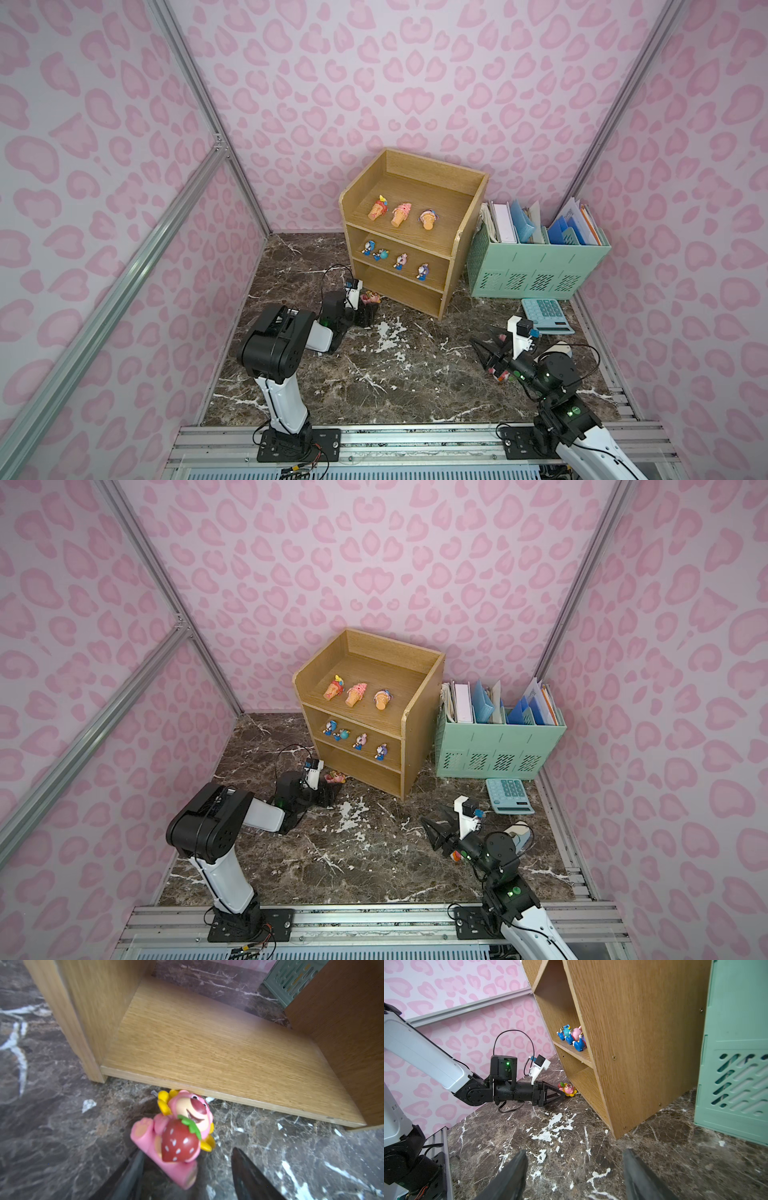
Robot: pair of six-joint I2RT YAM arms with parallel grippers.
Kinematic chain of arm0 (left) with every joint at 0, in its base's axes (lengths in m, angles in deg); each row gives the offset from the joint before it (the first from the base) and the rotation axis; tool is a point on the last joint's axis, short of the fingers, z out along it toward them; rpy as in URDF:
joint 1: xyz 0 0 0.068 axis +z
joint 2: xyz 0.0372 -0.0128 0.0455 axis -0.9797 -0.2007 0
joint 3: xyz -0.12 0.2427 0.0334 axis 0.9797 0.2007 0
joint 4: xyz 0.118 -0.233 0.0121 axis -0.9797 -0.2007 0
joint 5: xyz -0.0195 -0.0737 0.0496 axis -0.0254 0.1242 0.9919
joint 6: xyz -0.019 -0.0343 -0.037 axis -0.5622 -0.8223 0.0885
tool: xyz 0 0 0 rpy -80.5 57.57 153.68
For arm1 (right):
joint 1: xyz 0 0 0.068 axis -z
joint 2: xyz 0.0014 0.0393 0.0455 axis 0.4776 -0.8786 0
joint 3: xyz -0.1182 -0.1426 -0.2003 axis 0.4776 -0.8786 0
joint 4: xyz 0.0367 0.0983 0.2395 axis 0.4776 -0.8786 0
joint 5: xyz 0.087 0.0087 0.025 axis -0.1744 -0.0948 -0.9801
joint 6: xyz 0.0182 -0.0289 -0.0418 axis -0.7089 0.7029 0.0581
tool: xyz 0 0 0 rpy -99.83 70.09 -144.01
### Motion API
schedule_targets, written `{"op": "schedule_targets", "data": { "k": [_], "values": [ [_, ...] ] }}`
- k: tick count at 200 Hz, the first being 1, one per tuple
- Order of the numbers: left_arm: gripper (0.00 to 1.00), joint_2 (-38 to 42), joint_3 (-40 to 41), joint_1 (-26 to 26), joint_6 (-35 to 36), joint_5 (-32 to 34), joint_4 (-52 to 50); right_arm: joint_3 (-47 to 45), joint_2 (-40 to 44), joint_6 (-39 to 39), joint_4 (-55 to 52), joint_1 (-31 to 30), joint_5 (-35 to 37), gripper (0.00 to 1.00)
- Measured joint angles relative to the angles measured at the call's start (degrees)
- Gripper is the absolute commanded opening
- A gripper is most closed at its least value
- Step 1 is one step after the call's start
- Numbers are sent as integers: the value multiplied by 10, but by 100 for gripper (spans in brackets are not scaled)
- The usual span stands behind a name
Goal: Organize plastic toys on shelves
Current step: Pick up the plastic toy at the center of the board.
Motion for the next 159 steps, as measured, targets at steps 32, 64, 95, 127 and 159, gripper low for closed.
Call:
{"op": "schedule_targets", "data": {
  "k": [32,64,95,127,159],
  "values": [
    [60,-49,31,2,-5,3,134,4,-1,0,-3,6,-3,74],
    [55,-71,43,5,-9,3,198,5,-7,0,-3,8,-5,74],
    [55,-70,42,5,-13,-10,201,5,-13,0,-3,9,-9,74],
    [53,-70,31,5,-12,-35,200,5,-14,0,-3,9,-9,74],
    [54,-70,37,5,-13,-70,206,5,-14,-1,-2,9,-10,74]
  ]
}}
